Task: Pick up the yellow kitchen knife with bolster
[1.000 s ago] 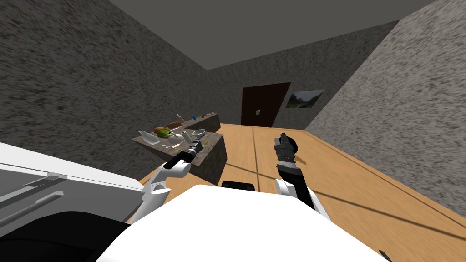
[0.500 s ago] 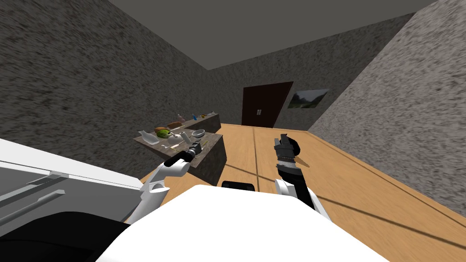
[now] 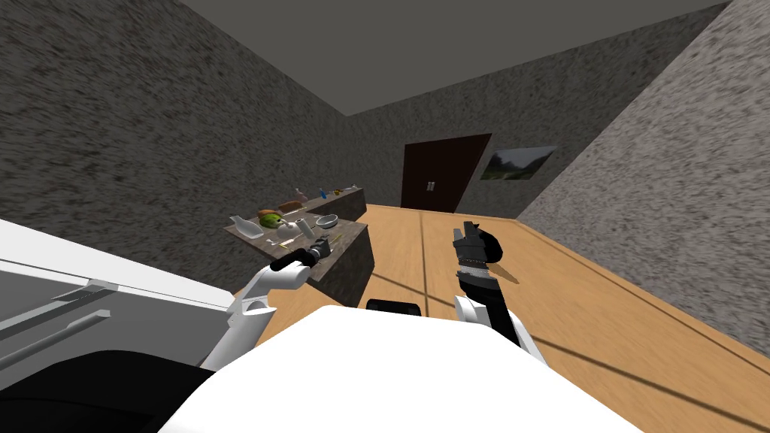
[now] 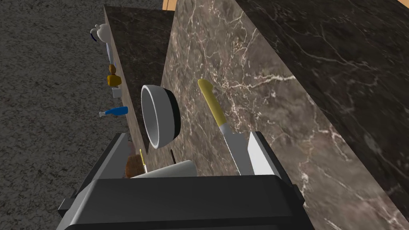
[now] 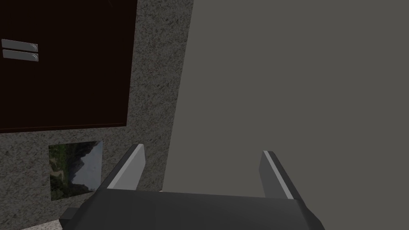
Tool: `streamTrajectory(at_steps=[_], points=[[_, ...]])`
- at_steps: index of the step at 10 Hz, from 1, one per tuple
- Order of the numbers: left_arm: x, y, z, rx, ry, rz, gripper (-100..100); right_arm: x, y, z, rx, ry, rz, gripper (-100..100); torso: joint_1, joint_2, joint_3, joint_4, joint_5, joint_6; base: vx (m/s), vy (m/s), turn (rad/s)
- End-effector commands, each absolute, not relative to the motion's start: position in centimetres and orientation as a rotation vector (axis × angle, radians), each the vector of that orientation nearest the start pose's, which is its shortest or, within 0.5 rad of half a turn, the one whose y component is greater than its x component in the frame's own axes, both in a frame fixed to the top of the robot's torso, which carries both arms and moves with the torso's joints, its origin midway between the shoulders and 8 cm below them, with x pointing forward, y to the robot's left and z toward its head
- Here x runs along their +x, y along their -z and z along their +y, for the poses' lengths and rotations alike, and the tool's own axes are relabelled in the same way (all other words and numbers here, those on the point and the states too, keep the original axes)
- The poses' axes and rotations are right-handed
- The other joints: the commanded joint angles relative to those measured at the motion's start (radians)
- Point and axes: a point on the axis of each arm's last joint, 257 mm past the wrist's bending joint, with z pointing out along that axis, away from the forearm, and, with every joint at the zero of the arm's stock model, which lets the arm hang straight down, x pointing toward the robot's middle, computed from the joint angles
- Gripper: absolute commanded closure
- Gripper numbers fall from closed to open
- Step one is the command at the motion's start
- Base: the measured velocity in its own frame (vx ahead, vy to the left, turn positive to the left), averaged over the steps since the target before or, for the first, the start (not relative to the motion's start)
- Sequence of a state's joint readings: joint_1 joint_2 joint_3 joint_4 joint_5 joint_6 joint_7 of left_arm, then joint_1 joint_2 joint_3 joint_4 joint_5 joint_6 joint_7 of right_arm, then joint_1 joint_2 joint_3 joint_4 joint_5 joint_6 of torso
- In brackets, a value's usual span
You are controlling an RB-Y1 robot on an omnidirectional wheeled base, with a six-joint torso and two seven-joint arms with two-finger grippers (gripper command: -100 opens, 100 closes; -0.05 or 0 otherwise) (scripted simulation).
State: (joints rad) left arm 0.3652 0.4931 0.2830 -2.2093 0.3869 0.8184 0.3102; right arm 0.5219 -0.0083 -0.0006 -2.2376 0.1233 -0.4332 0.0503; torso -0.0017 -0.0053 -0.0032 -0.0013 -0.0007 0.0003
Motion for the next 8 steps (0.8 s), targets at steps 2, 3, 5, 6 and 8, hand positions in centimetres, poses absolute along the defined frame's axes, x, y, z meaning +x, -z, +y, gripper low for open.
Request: streamTrajectory(at_steps=[2, 3, 5, 6, 8], points=[[39.8, 21.8, 43.9, -1.815, 0.843, 1.288, -100, 36.2, 1.7, -27.3, 0.655, -1.138, 0.792, 0, 0.001, 0.002, 0.001, 0.0, 0.0, 0.0, 0.052, -0.022, 0.055], [39.5, 22.4, 44.0, -1.835, 0.823, 1.297, -100, 36.2, 1.7, -27.3, 0.655, -1.138, 0.792, 0, 0.002, 0.0, 0.0, 0.0, 0.0, 0.0, 0.09, -0.037, 0.052], [38.8, 23.4, 45.0, -1.915, 0.793, 1.284, -100, 36.2, 1.7, -27.3, 0.655, -1.138, 0.792, 0, 0.002, 0.001, 0.0, 0.0, 0.0, 0.0, 0.063, -0.019, 0.035], [38.4, 23.9, 45.1, -1.933, 0.773, 1.292, -100, 36.2, 1.7, -27.3, 0.655, -1.138, 0.792, 0, 0.002, -0.001, 0.0, 0.0, 0.0, 0.0, 0.085, -0.033, 0.067], [37.7, 24.7, 46.0, -2.007, 0.749, 1.271, -100, 36.2, 1.7, -27.3, 0.655, -1.138, 0.792, 0, 0.002, 0.001, 0.001, 0.0, 0.0, 0.0, 0.06, -0.015, 0.058]])
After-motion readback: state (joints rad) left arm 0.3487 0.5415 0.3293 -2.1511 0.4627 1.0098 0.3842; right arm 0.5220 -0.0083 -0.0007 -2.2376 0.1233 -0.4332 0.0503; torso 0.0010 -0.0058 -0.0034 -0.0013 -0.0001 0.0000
